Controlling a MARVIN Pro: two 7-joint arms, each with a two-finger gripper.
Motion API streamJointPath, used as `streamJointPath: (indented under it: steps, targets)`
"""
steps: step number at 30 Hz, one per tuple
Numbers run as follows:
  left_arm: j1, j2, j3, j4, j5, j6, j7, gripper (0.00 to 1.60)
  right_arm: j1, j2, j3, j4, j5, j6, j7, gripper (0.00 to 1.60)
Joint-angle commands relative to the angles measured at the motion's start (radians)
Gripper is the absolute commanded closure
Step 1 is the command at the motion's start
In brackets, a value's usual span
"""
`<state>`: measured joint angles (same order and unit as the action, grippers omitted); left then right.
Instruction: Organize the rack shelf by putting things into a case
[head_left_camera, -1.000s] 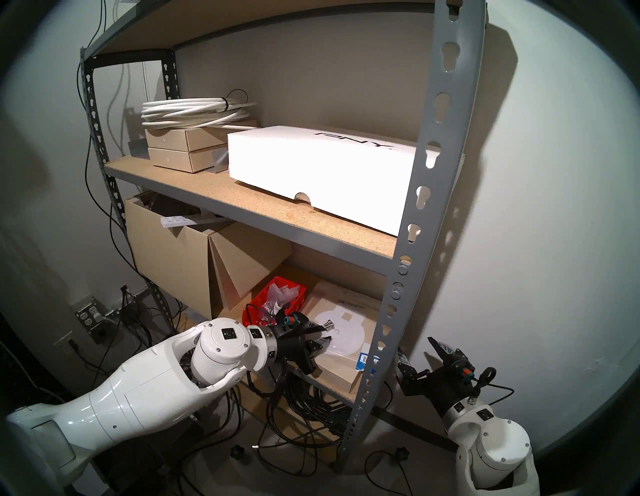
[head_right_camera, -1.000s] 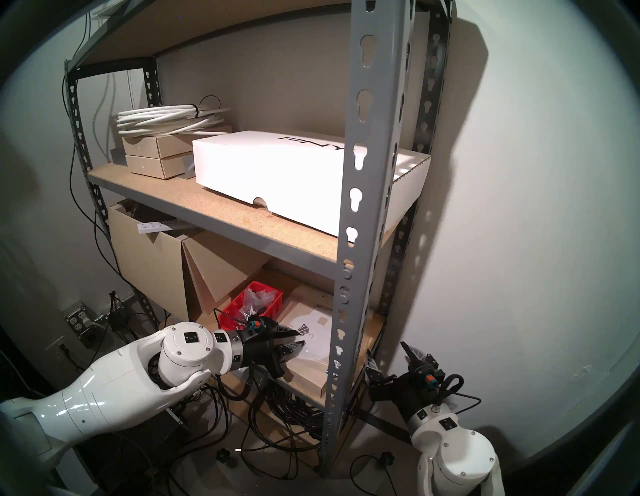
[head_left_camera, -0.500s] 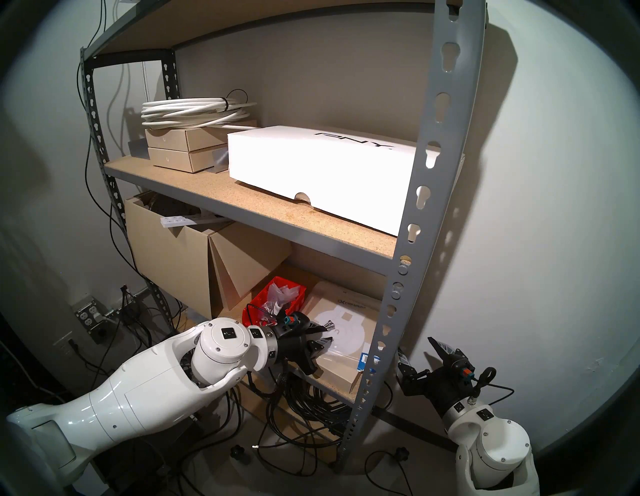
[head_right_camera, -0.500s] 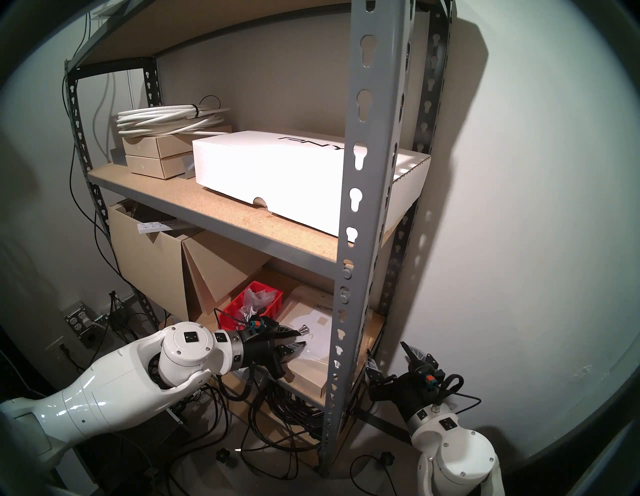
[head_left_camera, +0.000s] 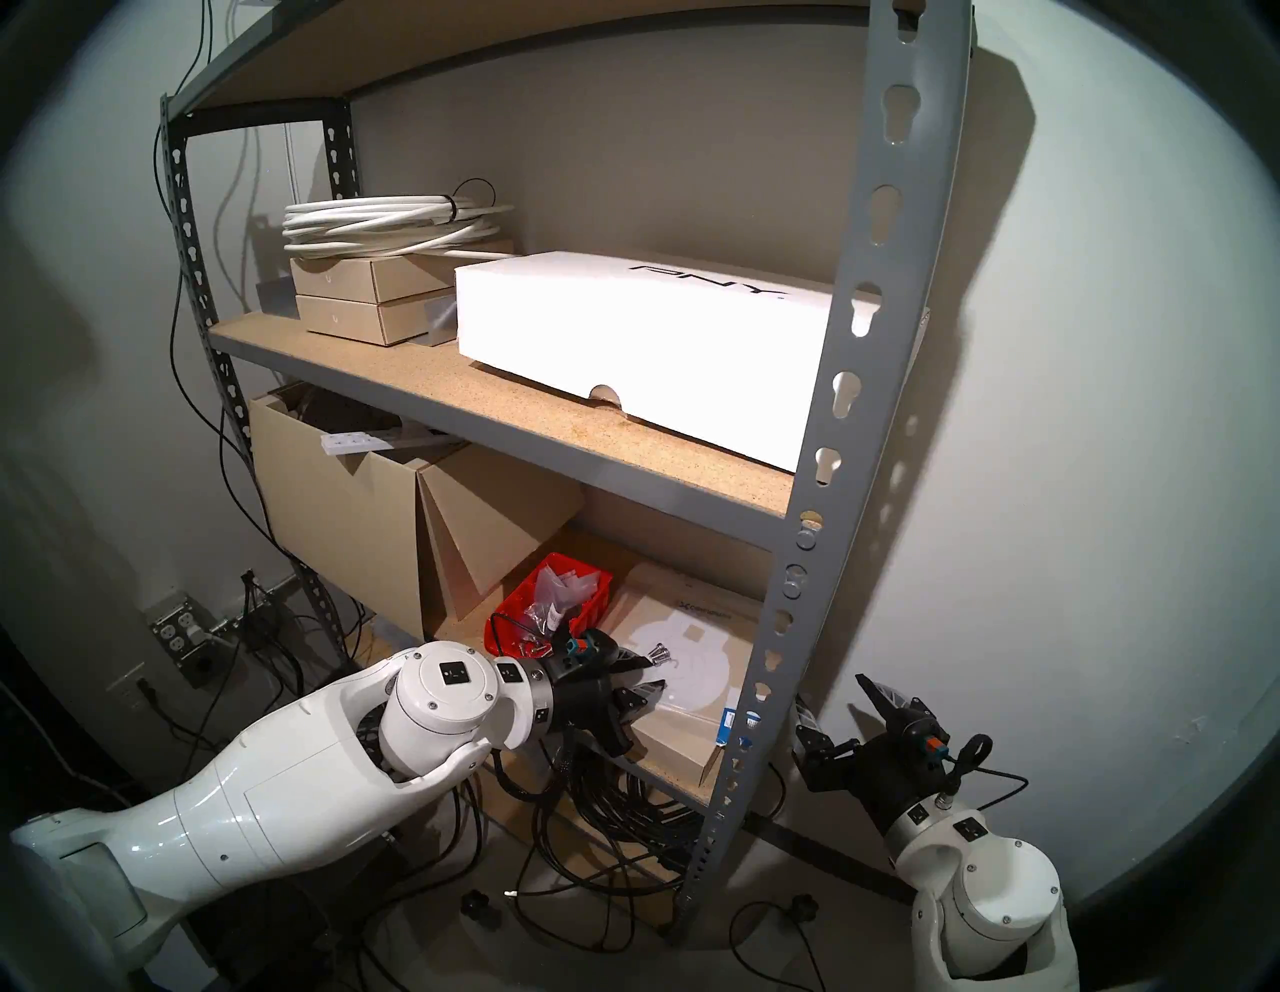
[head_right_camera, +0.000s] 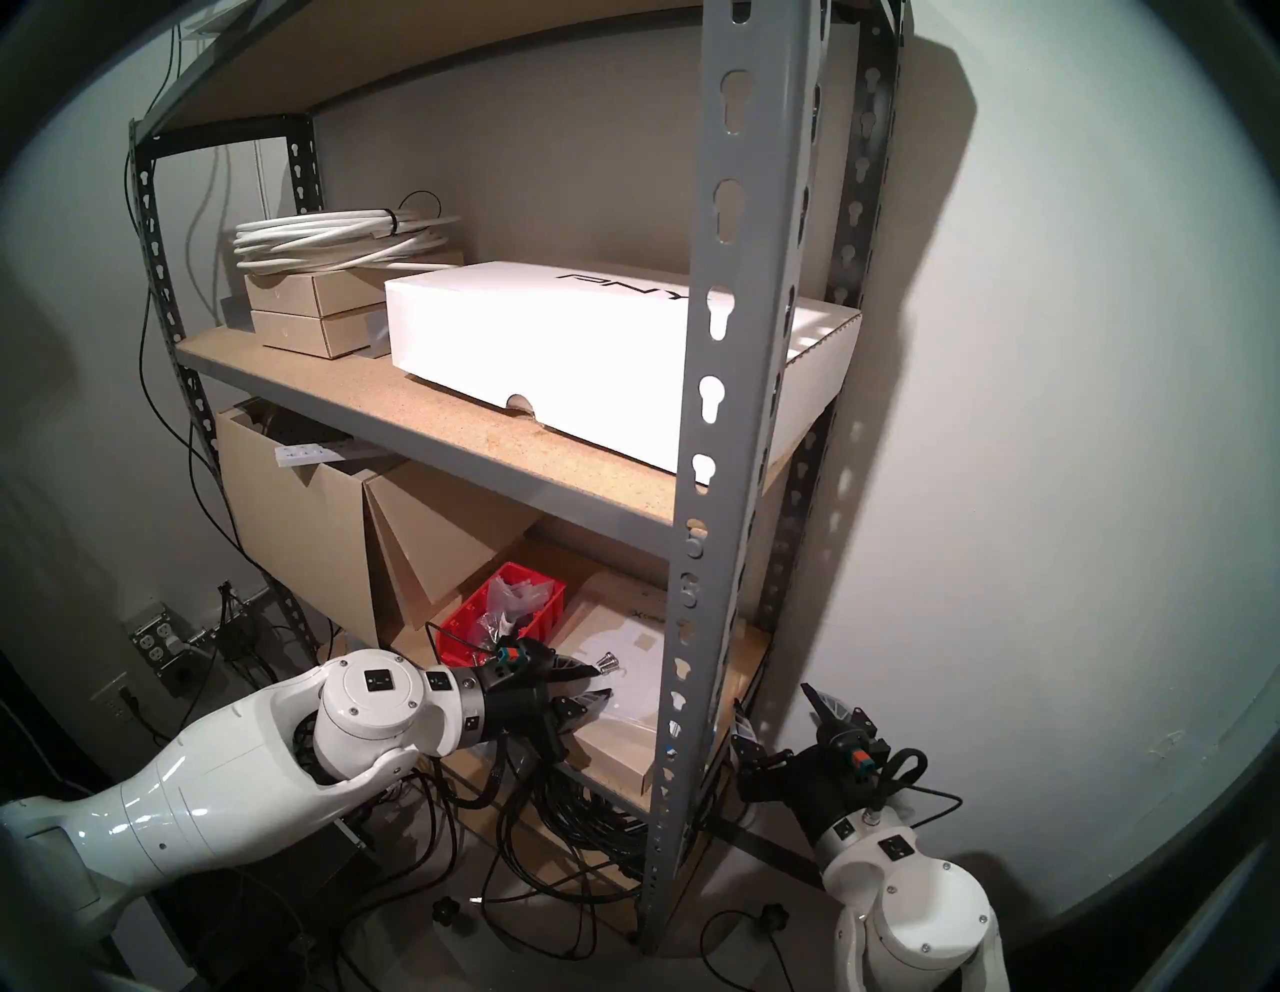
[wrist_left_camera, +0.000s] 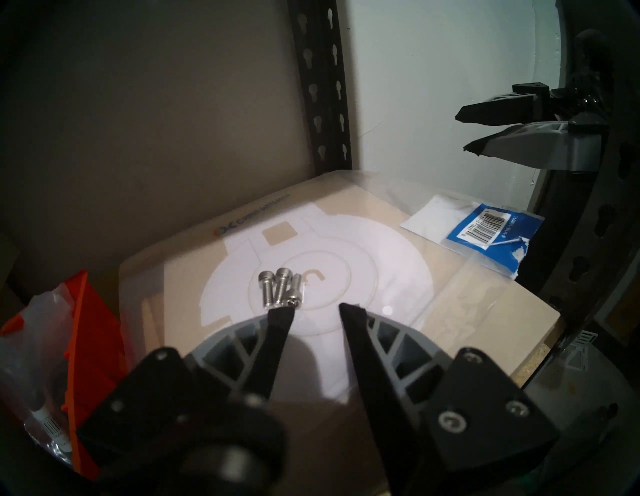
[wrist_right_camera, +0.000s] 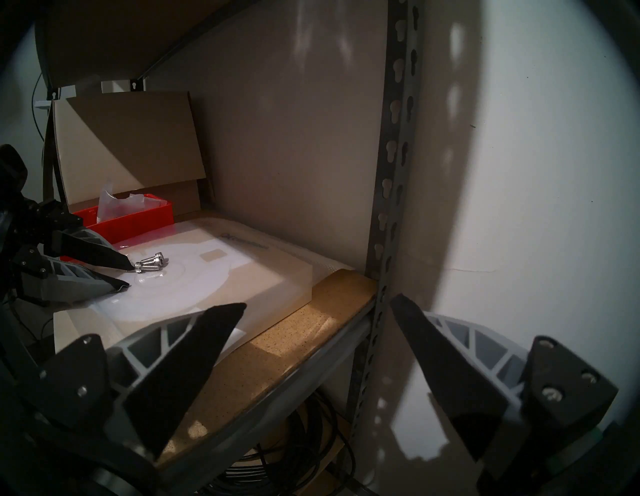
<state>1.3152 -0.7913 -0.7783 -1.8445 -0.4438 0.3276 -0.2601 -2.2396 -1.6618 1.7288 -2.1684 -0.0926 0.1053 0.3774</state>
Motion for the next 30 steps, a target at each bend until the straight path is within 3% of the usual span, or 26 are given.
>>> streamJointPath:
  steps: [1, 8, 11, 22, 30]
  targets:
    - [-0.019, -0.030, 0.008, 0.011, 0.010, -0.002, 0.002, 0.63, 0.006, 0.001, 0.001, -0.021, 0.000, -0.005, -0.001, 0.00]
    - [-0.026, -0.037, 0.009, 0.017, 0.010, 0.000, 0.005, 0.60, 0.006, 0.000, 0.001, -0.021, 0.000, -0.005, 0.000, 0.00]
    - [-0.022, -0.026, 0.003, 0.011, 0.004, 0.000, 0.005, 0.72, 0.006, 0.000, 0.001, -0.021, -0.001, -0.005, 0.000, 0.00]
    - [0.004, 0.038, -0.031, -0.035, -0.028, -0.016, 0.008, 0.64, 0.006, -0.001, 0.002, -0.021, -0.001, -0.005, 0.001, 0.00]
    - [-0.013, 0.021, -0.036, -0.034, -0.036, -0.011, 0.006, 0.55, 0.006, -0.001, 0.002, -0.021, -0.001, -0.005, 0.001, 0.00]
